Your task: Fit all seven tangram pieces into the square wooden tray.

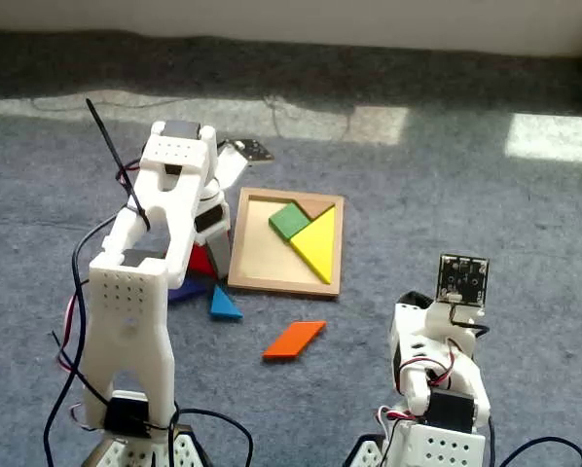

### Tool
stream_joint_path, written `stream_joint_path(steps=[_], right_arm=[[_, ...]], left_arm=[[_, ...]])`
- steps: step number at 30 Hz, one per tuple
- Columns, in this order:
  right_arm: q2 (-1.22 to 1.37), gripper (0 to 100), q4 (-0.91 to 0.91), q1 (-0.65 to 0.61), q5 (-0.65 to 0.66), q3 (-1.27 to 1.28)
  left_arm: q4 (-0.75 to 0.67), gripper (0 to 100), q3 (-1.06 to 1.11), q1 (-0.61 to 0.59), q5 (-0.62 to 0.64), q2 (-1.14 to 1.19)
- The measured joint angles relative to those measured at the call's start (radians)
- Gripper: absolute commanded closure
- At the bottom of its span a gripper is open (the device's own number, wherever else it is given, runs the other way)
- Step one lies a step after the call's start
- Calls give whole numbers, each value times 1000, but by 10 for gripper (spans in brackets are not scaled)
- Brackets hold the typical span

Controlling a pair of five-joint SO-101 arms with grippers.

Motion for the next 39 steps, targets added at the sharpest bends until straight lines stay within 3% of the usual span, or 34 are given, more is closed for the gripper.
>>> stream_joint_path(steps=[5,14,23,31,39], right_arm=[[0,991,0,0,0,0],[0,991,0,0,0,0],[0,991,0,3,0,0],[0,991,0,3,0,0],[0,991,0,3,0,0]], left_arm=[[0,908,0,5,6,0],[2,995,40,25,8,-6],[18,995,63,29,54,-69],[57,995,83,40,81,-318],[57,995,310,166,95,-568]])
